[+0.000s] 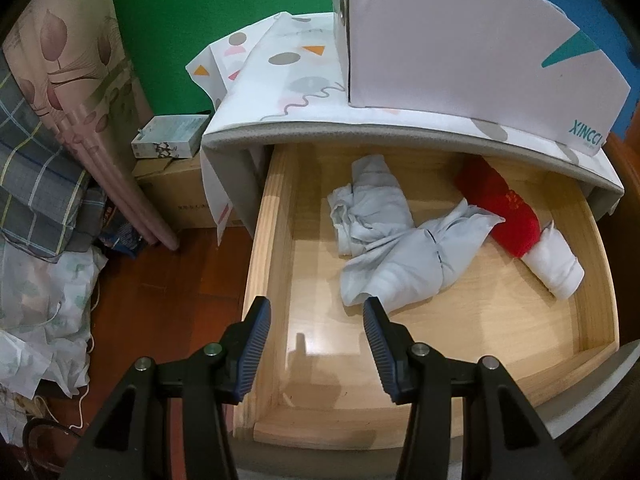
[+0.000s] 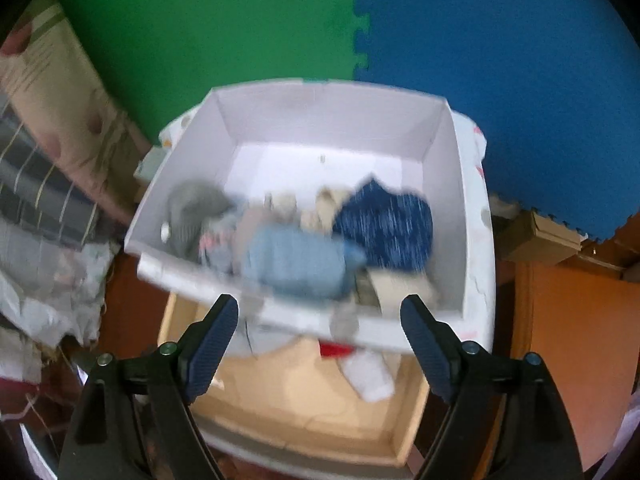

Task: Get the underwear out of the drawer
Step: 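Grasp the white folded underwear with the right gripper while the left lowers toward the grey rolled item, then close the left gripper on the light grey rolled underwear, then lift the light grey rolled underwear and carry it toward the white box with the left gripper, then lower the light grey underwear into the white box and open the left gripper, then return the open left gripper over the drawer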

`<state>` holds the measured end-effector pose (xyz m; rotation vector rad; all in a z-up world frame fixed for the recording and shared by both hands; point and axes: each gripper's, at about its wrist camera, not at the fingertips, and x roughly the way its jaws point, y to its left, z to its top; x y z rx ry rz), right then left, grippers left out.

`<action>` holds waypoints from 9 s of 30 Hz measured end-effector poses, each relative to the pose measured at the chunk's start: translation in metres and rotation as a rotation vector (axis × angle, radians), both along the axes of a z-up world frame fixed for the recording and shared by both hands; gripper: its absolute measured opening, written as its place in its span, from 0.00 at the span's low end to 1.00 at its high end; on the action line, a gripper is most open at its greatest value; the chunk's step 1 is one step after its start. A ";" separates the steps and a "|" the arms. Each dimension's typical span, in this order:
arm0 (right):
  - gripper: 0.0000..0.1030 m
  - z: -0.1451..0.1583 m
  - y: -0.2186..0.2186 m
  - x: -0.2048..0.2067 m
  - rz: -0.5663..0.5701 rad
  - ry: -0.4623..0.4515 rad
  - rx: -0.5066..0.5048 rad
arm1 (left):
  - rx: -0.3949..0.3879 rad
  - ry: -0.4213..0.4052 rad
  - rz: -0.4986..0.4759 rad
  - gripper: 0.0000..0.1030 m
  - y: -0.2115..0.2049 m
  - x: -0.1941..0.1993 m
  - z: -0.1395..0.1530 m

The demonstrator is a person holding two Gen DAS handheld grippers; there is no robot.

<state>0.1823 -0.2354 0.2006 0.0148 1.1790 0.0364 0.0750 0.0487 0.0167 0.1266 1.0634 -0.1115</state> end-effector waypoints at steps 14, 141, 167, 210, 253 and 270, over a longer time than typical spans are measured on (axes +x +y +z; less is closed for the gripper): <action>0.78 -0.138 -0.040 -0.076 -0.023 0.228 -0.023 | 0.013 0.038 -0.042 0.48 -0.008 0.000 -0.007; 0.43 -0.273 -0.044 -0.090 -0.078 0.523 -0.116 | 0.002 0.421 -0.151 0.28 -0.027 0.057 -0.052; 0.42 -0.276 -0.041 -0.095 -0.091 0.517 -0.120 | -0.053 0.198 -0.237 0.28 -0.014 0.004 0.070; 0.41 -0.270 -0.041 -0.091 -0.092 0.507 -0.130 | -0.069 -0.032 -0.230 0.29 -0.089 0.160 0.175; 0.40 -0.262 -0.044 -0.083 -0.095 0.511 -0.143 | -0.081 -0.075 -0.234 0.42 -0.024 0.064 0.186; 0.40 -0.264 -0.041 -0.082 -0.094 0.517 -0.147 | -0.019 0.101 -0.139 0.42 -0.001 0.008 0.035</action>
